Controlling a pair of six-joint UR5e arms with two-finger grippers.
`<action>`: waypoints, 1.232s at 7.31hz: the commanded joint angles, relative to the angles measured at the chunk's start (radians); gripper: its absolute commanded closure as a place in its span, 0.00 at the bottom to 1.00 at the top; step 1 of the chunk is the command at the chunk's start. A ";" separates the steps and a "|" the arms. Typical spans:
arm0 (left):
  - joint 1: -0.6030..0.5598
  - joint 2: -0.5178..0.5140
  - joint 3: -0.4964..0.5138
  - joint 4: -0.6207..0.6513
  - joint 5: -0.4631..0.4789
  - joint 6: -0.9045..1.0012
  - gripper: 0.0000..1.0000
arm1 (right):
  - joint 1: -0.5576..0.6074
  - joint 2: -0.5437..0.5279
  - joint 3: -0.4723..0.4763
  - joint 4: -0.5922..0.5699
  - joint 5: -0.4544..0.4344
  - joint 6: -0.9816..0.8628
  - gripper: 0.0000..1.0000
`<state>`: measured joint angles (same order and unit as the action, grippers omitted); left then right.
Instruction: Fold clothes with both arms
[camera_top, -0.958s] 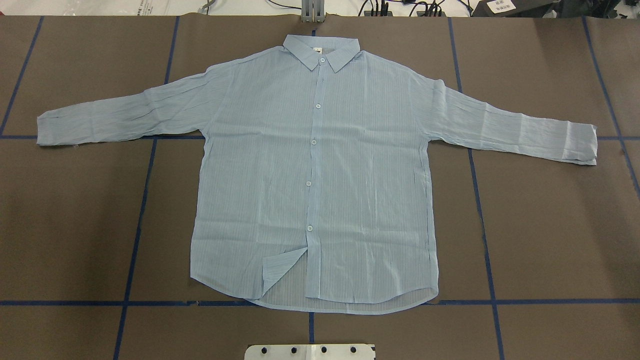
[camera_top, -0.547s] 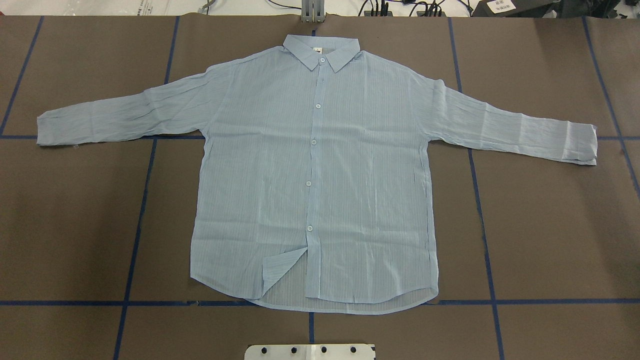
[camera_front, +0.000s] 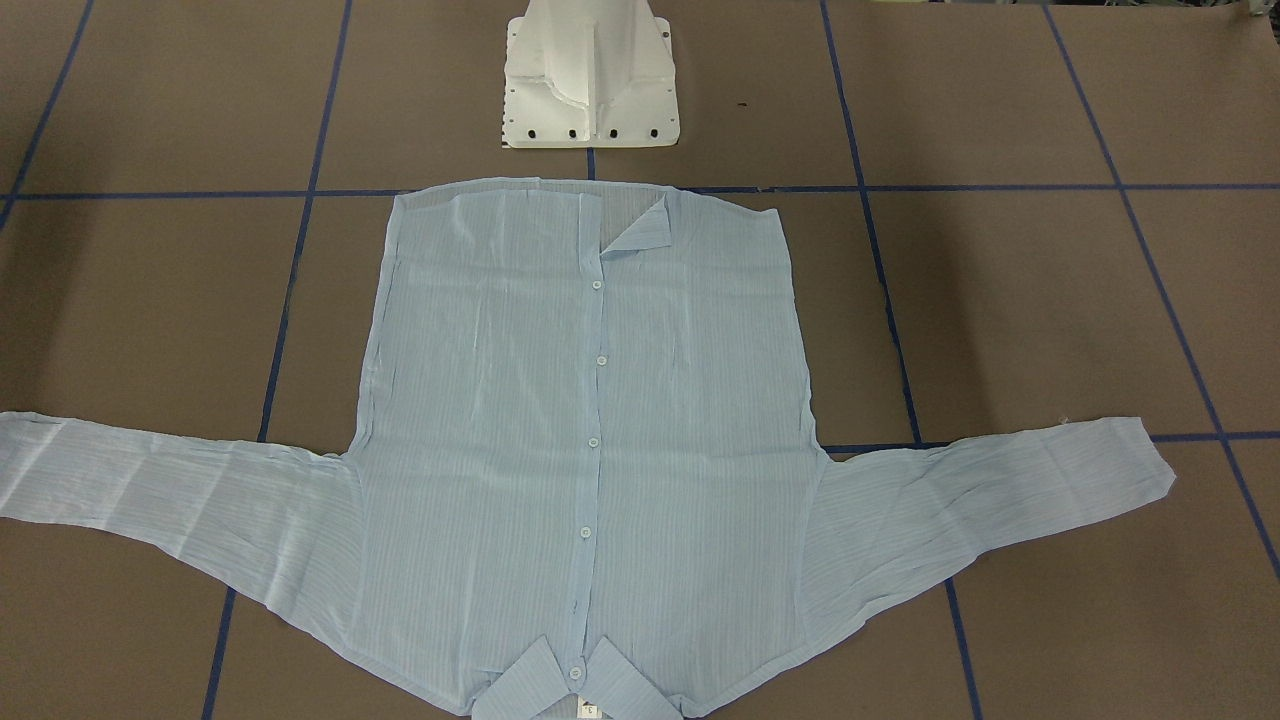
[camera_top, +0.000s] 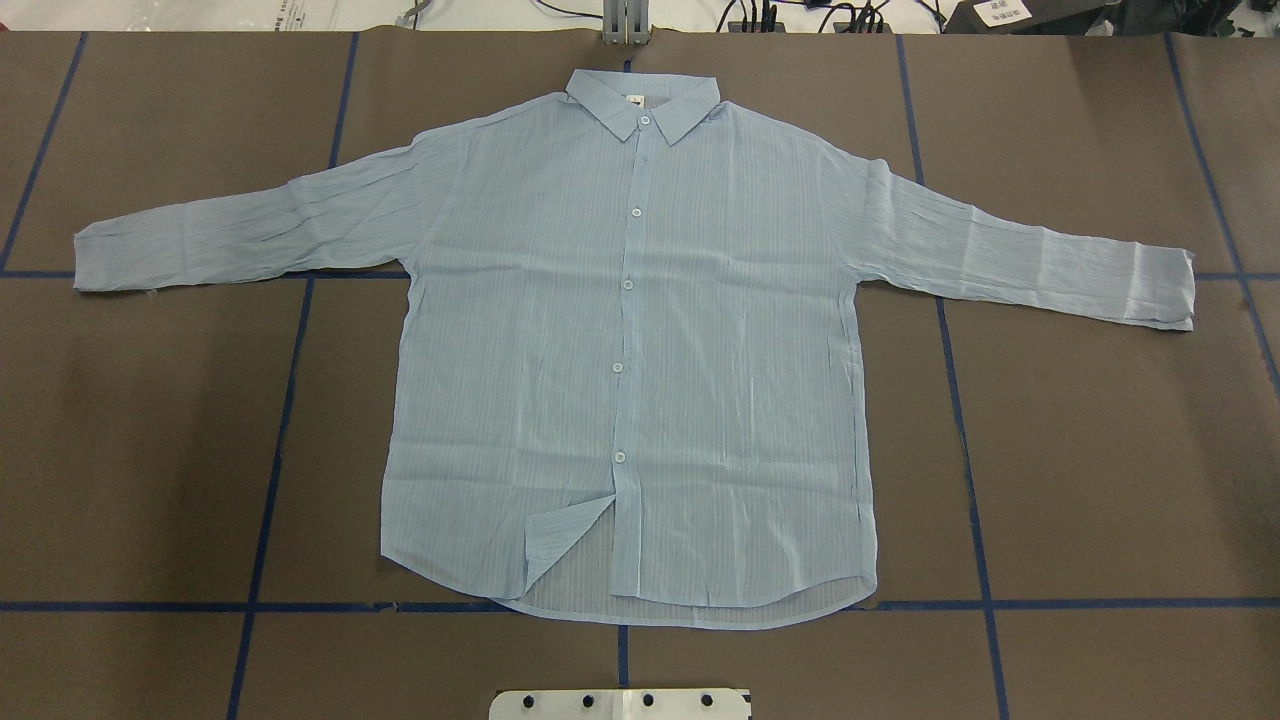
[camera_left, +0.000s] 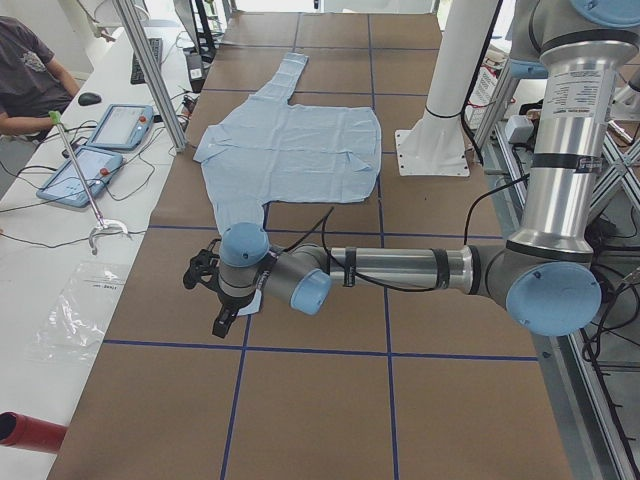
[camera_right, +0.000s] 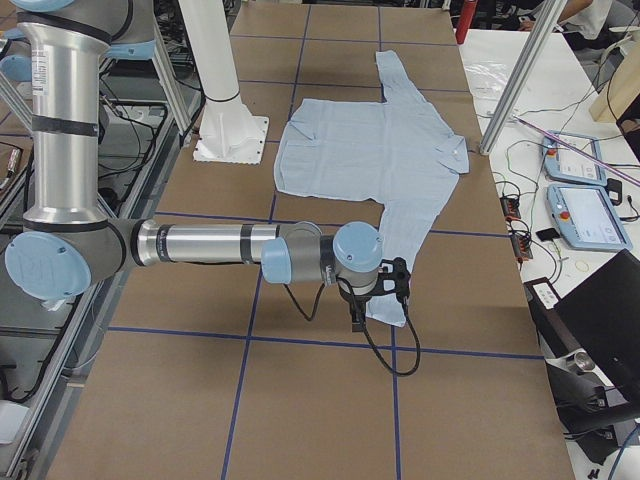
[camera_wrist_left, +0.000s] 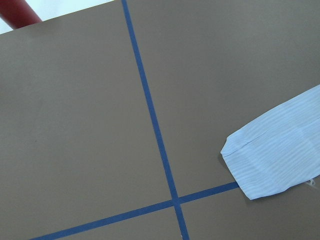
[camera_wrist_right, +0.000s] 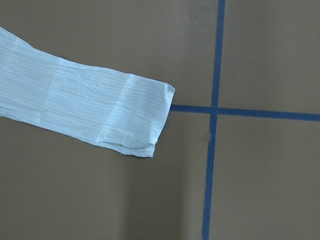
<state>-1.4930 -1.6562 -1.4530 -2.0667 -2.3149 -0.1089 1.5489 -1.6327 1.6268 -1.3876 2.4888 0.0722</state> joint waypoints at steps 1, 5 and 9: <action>0.031 -0.043 0.010 -0.070 -0.003 -0.081 0.01 | -0.126 0.072 -0.152 0.293 -0.042 0.220 0.00; 0.039 -0.037 0.037 -0.153 -0.003 -0.094 0.01 | -0.272 0.241 -0.407 0.384 -0.151 0.324 0.00; 0.040 -0.042 0.036 -0.153 -0.003 -0.094 0.01 | -0.315 0.226 -0.439 0.383 -0.154 0.325 0.04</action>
<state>-1.4538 -1.6974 -1.4168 -2.2195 -2.3178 -0.2024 1.2510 -1.4006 1.1944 -1.0036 2.3365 0.3973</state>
